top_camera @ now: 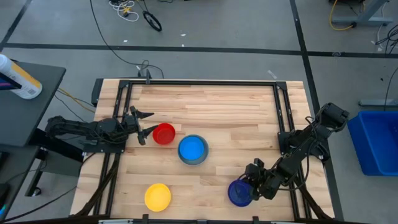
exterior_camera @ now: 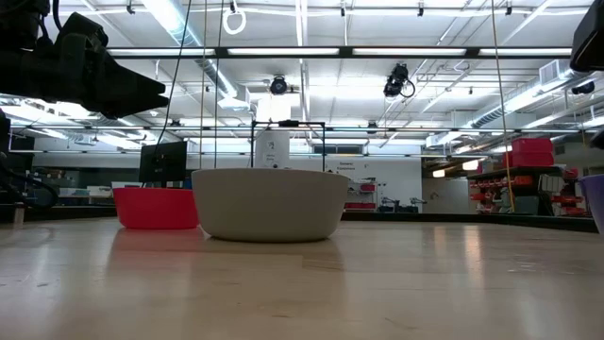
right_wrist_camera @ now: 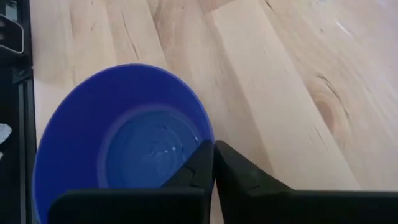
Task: Nest bowls inside each other
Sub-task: Stack the dark blue bowl on the blue bowl
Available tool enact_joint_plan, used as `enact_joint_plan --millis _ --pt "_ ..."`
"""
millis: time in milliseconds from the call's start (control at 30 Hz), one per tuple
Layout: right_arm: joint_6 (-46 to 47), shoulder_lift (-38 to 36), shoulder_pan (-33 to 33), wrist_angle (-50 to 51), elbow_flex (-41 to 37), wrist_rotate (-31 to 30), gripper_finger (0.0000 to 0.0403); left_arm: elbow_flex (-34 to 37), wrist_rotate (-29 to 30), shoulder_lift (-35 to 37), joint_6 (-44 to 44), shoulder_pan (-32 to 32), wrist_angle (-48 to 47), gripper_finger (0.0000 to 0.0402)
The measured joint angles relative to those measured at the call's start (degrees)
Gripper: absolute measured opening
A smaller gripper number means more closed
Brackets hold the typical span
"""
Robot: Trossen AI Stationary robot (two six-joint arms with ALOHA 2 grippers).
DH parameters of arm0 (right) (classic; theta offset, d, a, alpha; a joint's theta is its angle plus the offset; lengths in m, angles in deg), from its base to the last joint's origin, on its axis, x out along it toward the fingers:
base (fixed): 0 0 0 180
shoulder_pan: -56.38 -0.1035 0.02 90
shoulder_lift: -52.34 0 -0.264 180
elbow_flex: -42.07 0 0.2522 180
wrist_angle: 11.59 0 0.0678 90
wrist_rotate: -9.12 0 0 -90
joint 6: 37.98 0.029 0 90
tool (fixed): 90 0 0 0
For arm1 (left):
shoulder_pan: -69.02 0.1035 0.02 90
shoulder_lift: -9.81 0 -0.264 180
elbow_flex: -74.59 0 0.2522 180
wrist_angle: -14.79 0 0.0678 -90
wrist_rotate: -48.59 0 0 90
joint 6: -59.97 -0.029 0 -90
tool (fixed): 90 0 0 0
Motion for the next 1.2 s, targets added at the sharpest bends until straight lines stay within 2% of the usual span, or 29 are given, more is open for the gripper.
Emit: enact_joint_plan --millis 267,667,1200 --pt "-1.2 0.0 0.2 -0.1 0.0 0.3 0.0004 0.0 0.0 0.0 0.0 0.0 0.0 0.0307" --pt "-6.2 0.0 2.1 -1.0 0.0 -3.6 0.0001 0.0 0.0 0.0 0.0 0.0 0.0 0.0307" --pt "-22.9 0.0 11.5 -9.5 0.0 -4.8 0.0 0.0 0.0 0.0 0.0 0.0 0.0 0.0307"
